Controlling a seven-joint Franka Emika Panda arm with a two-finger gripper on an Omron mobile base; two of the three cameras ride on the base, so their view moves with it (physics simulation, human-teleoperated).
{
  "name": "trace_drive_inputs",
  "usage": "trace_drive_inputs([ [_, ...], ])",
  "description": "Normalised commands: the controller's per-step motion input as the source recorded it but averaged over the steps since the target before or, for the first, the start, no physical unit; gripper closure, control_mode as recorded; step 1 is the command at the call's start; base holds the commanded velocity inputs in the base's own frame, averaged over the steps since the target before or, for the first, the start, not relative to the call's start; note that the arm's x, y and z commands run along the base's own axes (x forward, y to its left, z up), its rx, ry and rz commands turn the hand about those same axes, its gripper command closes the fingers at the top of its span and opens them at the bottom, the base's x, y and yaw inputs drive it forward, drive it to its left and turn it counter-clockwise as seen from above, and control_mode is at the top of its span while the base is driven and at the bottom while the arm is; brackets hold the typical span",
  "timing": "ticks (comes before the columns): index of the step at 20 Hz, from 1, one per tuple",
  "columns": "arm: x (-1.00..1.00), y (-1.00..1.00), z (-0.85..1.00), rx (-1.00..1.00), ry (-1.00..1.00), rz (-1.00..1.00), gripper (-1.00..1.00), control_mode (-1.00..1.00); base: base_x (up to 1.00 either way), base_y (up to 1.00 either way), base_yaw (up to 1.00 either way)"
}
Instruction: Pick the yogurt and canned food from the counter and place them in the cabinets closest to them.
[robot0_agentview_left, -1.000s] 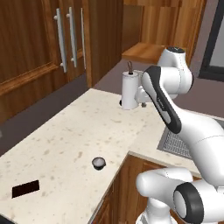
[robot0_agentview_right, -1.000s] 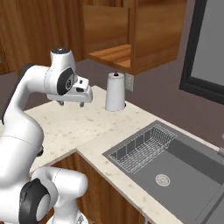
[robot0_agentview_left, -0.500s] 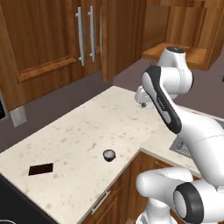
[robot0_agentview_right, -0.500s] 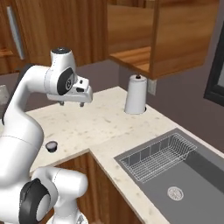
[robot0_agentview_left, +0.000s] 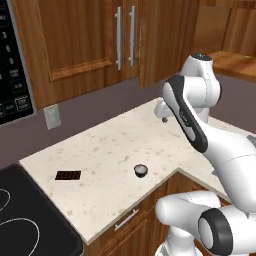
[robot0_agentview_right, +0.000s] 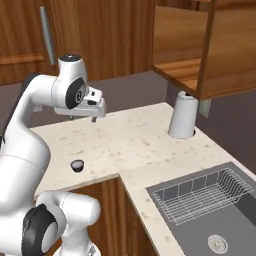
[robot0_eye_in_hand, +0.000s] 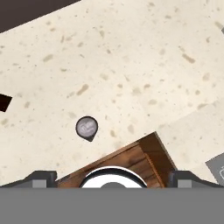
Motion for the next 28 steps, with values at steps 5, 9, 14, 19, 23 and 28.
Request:
trace_drive_inputs([
  [5, 0.00, 0.00, 0.00, 0.00, 0.00, 0.00, -1.00, 1.00, -0.11, 0.00, 0.38],
  [9, 0.00, 0.00, 0.00, 0.00, 0.00, 0.00, -1.00, 1.00, -0.09, 0.00, 0.38],
  [14, 0.00, 0.00, 0.00, 0.00, 0.00, 0.00, -1.00, 1.00, -0.11, 0.00, 0.38],
  [19, 0.00, 0.00, 0.00, 0.00, 0.00, 0.00, -1.00, 1.00, -0.10, -0.03, 0.37],
  [23, 0.00, 0.00, 0.00, 0.00, 0.00, 0.00, -1.00, 1.00, -0.07, -0.08, 0.35],
  [28, 0.00, 0.00, 0.00, 0.00, 0.00, 0.00, -1.00, 1.00, 0.00, 0.00, 0.03],
])
